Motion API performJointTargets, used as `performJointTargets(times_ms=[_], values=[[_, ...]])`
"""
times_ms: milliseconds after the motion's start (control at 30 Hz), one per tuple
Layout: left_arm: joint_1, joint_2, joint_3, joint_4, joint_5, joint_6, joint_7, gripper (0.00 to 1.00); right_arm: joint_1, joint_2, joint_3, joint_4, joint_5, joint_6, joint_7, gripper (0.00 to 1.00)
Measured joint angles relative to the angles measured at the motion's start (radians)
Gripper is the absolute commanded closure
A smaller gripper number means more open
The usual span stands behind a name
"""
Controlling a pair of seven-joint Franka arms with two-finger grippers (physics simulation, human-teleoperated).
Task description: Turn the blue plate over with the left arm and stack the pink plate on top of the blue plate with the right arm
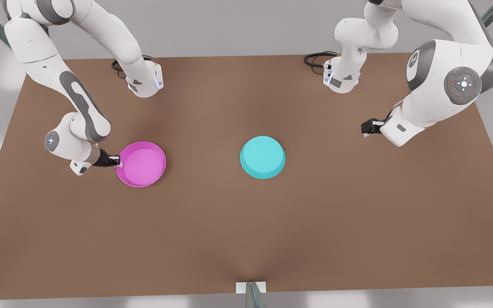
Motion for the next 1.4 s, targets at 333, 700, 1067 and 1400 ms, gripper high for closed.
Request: performJointTargets(times_ms=[333, 700, 1067, 1400], values=[[0.0, 0.0, 0.0, 0.0, 0.001, 0.0, 0.0, 0.0, -0.174, 0.003, 0.249, 0.009, 0.029, -0.109, 0.124, 0.79], [0.003, 0.0, 0.0, 0.0, 0.006, -0.002, 0.0, 0.0, 0.011, -0.089, 0.462, 0.084, 0.4, -0.106, 0.219, 0.79], [0.008, 0.0, -0.001, 0.0, 0.006, 0.0, 0.0, 0.0, 0.842, -0.112, -0.013, 0.244, 0.595, -0.06, 0.422, 0.79], [0.007, -0.001, 0.001, 0.0, 0.007, 0.0, 0.0, 0.0, 1.407, 0.031, -0.456, 0.456, 0.638, -0.031, 0.535, 0.79]])
